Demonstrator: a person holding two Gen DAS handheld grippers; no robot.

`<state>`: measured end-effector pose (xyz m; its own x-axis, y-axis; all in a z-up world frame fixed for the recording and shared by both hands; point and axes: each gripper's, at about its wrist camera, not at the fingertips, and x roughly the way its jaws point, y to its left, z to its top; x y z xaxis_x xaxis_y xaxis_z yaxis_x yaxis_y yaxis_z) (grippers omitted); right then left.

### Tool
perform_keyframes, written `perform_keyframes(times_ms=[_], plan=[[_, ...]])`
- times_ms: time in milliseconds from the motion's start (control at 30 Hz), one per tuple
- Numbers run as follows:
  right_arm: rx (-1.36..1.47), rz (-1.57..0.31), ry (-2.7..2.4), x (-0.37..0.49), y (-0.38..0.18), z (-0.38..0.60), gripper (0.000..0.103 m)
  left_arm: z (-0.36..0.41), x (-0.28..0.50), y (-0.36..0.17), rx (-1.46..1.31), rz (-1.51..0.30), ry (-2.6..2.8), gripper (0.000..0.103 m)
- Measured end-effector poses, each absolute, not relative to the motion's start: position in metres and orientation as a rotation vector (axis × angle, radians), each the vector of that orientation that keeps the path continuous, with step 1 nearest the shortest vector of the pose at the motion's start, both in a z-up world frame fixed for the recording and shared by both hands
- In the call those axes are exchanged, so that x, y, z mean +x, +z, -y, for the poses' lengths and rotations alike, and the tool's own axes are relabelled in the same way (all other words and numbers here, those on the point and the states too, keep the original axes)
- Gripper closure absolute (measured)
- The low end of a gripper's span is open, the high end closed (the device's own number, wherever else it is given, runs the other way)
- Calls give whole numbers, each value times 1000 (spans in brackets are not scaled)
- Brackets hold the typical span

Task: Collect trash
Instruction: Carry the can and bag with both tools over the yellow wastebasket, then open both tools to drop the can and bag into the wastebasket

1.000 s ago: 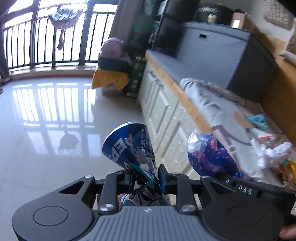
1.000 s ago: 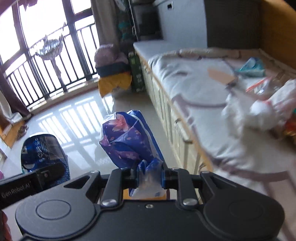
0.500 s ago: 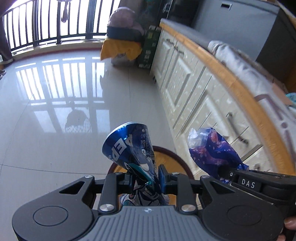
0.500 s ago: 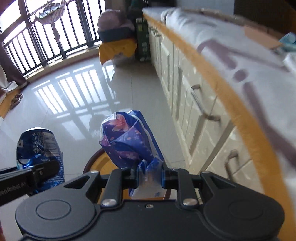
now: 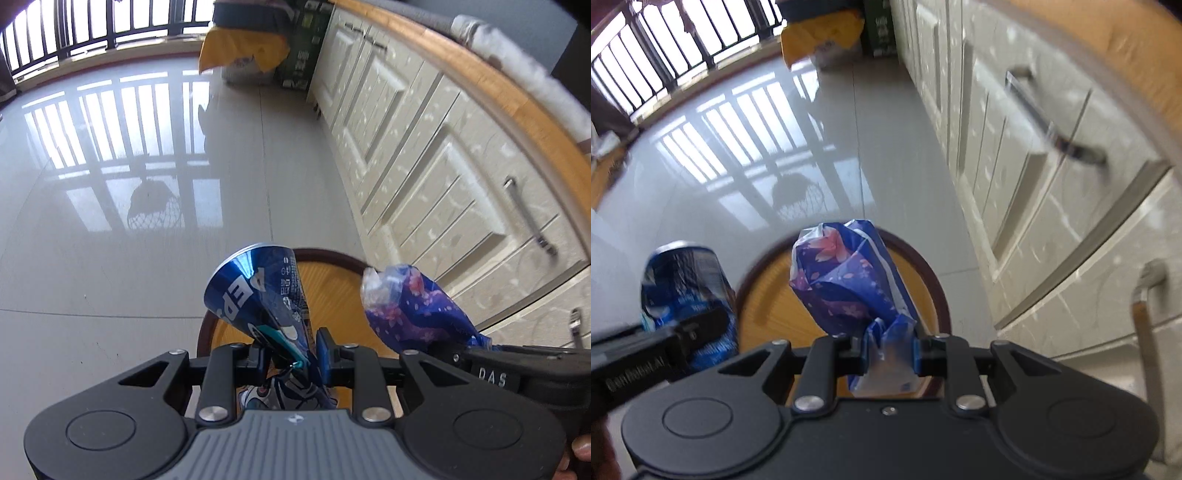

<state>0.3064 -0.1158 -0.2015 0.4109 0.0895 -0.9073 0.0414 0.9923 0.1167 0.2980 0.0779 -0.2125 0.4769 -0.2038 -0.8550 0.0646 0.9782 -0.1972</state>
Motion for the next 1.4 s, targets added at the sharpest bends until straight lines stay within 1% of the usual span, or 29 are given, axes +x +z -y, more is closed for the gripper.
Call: perform_keyframes(times_ms=[167,333,367,400,467,567,700,833,867,900,933,967,1000,1100,1233,1333,1400], plan=[[125,-1198,37,311,-228,123,81,-69,307,-234,-119,-1108,-172,76],[274,-1209,77,315,-241,137,79,-61,310,-252,-103,-1153,-182,76],[294,-1205,85,316,-243,138,76,-58,311,-256,-98,-1159,-183,76],[309,-1198,94,316,-243,138,70,-57,310,-258,-92,-1166,-184,76],[322,-1184,109,316,-245,136,66,-56,309,-262,-87,-1172,-183,76],[328,-1186,111,318,-249,134,65,-57,311,-266,-86,-1179,-181,76],[335,-1205,102,319,-254,135,56,-57,314,-269,-73,-1183,-180,76],[331,-1218,95,320,-257,135,51,-59,317,-271,-62,-1180,-184,75],[327,-1222,95,318,-257,136,50,-59,318,-271,-58,-1184,-181,72],[321,-1225,93,318,-257,136,50,-60,318,-271,-55,-1188,-179,64],[312,-1227,90,316,-256,135,50,-60,317,-271,-52,-1189,-176,60],[301,-1229,89,316,-256,135,49,-61,317,-271,-50,-1188,-174,54],[293,-1233,86,316,-256,135,49,-61,316,-270,-47,-1188,-173,52],[278,-1250,88,315,-256,136,45,-62,313,-269,-35,-1191,-165,51],[230,-1263,100,313,-255,135,43,-68,309,-268,-28,-1199,-145,50],[200,-1271,111,310,-253,135,40,-70,305,-265,-23,-1203,-134,46],[182,-1271,119,308,-251,134,36,-71,303,-261,-20,-1201,-130,43]])
